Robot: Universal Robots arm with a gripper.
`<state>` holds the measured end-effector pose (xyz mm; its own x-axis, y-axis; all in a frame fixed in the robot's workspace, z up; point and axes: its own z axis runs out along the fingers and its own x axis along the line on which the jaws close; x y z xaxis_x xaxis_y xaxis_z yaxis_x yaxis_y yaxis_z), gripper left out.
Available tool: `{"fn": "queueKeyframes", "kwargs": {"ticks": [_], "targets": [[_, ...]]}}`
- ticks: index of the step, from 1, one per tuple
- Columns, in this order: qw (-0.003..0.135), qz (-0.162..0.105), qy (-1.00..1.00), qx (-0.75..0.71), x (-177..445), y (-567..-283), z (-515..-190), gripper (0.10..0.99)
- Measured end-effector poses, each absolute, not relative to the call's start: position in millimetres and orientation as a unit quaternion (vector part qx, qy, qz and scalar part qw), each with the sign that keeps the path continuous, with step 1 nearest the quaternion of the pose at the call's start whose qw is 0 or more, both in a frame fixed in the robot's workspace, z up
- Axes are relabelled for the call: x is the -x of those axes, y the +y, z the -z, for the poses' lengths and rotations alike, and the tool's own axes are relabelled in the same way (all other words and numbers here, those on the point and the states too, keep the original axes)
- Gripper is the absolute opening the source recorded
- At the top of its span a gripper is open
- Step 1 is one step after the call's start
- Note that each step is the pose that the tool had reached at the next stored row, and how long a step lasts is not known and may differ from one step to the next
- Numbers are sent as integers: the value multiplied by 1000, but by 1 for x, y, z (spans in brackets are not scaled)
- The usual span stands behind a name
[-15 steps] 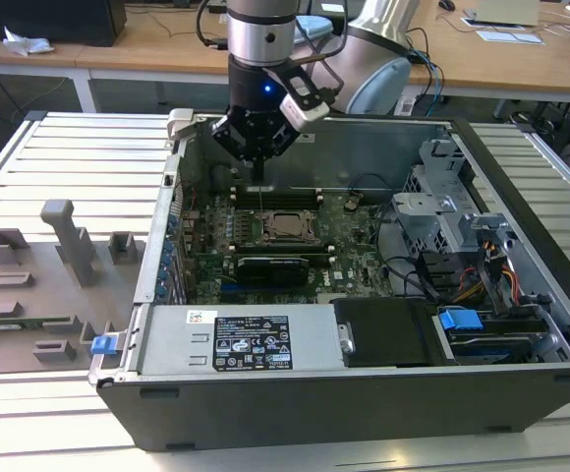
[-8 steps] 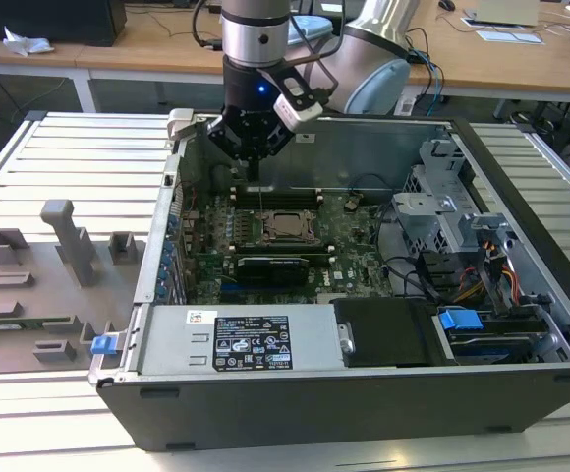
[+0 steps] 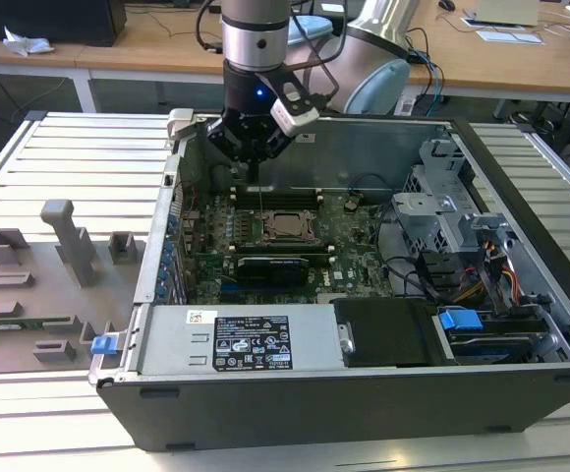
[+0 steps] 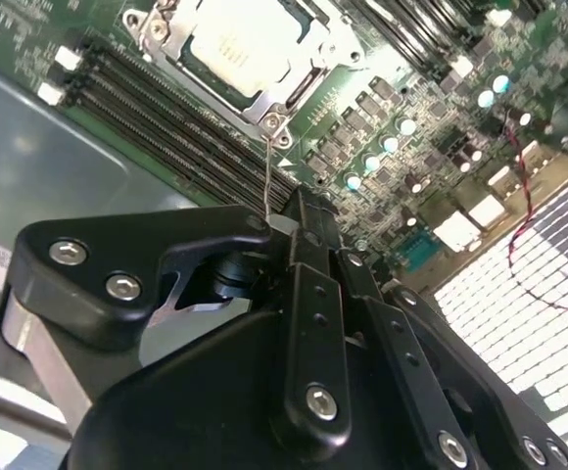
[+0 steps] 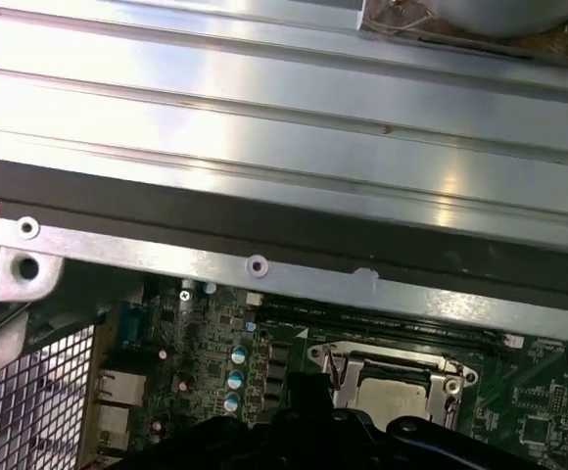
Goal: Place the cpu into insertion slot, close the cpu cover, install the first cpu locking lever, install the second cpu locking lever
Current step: 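Install the first cpu locking lever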
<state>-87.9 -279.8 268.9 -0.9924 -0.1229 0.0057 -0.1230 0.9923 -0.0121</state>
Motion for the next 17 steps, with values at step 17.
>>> {"fn": "queueKeyframes", "kwargs": {"ticks": [17], "targets": [[3, 14, -1000, -15, 71, -280, -262, 106]]}}
